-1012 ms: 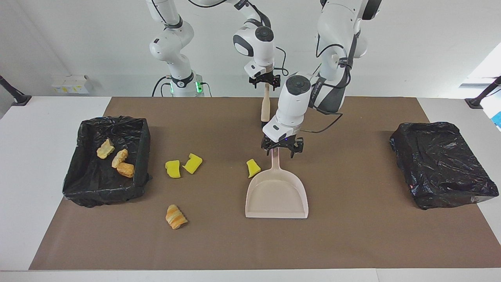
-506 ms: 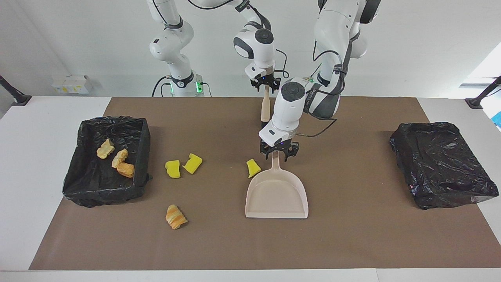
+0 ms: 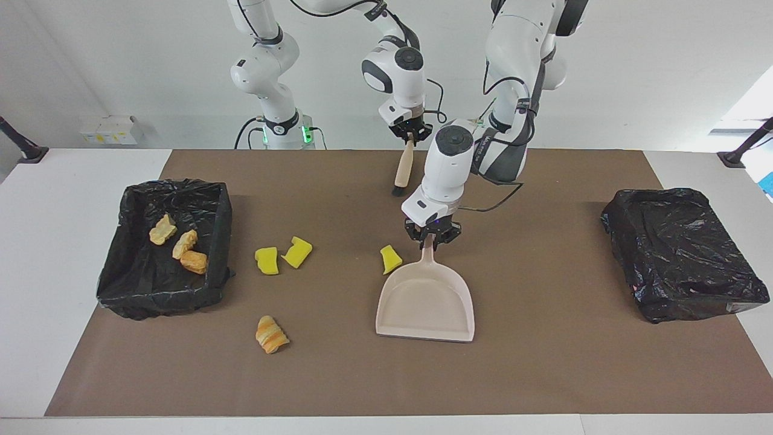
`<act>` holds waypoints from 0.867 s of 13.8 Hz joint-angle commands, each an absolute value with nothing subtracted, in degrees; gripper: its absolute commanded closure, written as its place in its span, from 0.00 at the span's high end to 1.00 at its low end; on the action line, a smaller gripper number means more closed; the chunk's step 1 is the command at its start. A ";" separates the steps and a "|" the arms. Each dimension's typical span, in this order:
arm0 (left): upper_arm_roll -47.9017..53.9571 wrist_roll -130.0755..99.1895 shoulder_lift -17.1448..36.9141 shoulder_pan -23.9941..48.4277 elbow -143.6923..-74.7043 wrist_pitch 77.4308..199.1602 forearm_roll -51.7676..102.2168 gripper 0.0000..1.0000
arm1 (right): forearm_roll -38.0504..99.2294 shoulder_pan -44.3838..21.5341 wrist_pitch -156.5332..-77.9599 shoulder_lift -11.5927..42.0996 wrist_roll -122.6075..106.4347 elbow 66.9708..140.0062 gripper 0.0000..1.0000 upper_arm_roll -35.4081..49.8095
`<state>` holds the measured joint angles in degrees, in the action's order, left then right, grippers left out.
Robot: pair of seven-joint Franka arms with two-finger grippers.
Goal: Sweep and dump trash in bin
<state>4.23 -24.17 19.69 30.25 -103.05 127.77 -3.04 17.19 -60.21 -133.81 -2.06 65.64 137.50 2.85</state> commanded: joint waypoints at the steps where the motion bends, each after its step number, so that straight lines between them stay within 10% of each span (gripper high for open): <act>1: 3.26 -16.57 16.01 30.32 -102.83 122.02 -6.23 0.00 | 18.19 -58.11 -131.14 -3.42 66.36 136.41 0.00 2.37; 12: 0.44 48.29 10.02 24.00 -105.20 110.74 -6.94 0.00 | 7.58 -40.01 -116.83 -8.26 53.46 131.76 0.00 2.29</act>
